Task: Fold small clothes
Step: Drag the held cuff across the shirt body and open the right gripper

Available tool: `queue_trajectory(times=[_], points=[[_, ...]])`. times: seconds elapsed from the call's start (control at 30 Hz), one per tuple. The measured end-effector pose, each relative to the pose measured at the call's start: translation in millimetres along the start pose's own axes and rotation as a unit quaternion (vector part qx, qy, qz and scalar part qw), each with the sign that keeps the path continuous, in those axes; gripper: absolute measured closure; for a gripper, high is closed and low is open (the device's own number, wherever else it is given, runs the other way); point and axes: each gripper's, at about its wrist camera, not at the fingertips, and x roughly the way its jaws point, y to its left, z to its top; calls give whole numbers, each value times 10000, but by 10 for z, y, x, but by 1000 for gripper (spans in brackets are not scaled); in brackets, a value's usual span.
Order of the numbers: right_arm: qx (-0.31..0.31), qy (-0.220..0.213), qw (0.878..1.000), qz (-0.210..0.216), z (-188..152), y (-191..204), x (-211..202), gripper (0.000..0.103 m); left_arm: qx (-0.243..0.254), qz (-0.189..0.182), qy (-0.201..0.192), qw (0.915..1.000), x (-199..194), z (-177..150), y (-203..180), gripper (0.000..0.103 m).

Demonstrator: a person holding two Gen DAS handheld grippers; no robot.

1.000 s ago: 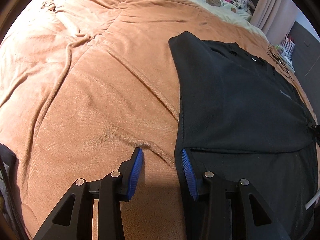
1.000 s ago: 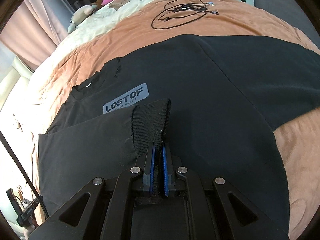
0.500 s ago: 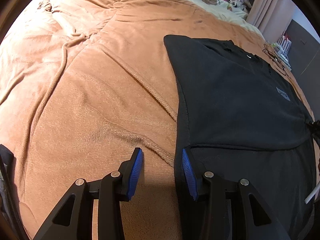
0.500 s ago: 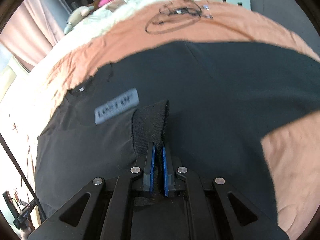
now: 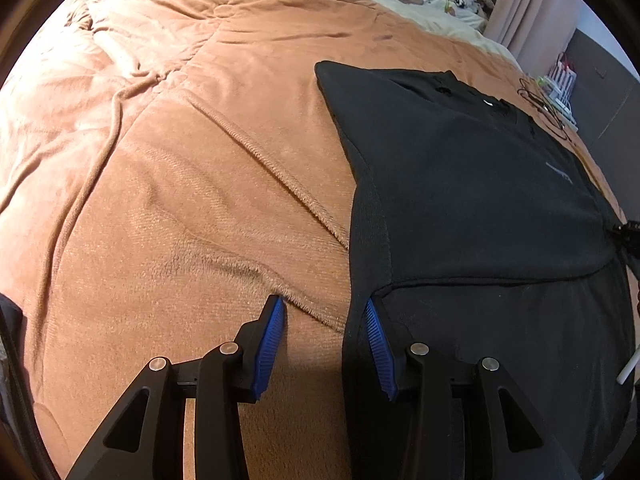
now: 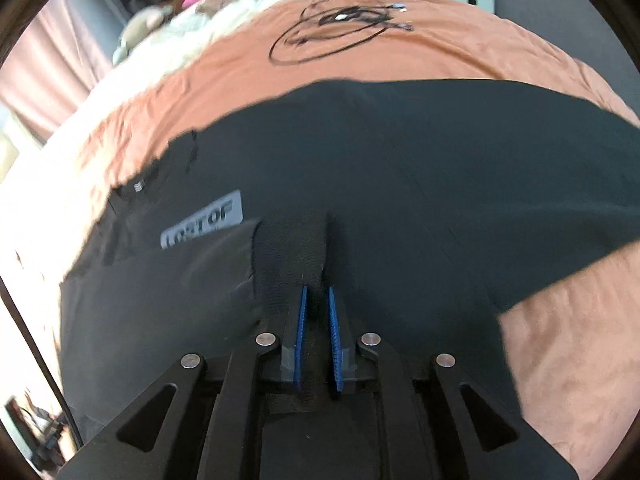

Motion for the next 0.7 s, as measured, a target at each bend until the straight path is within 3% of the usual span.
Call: queue_trajectory(times=[0.03,0.07,0.1,0.3,0.53,0.7], points=[[33,-1,10000,76,-2,-38,-34,78,-17,-4,5,10000,-14,-10,4,59],[53,34,9998,176,-20,-84,-75,54,-25,-5,4,10000,-32,-25,6,59],[43,38,9997,243,-44,-116,-117,41,-34,-12,1,10000,-49,-42,8,59],[-131,-52,9994,322,-260,-436,-556,41,-133,-82,-58,9999,-274,-160,-9,59],[-44,-257,9993,256,-528,-871,-1342,41,-122,-169,-308,9993,-856,-304,-184,58],[58,-427,9989,167,-735,-1085,-1949,41,-40,-254,-558,9981,-1353,-414,-453,44]])
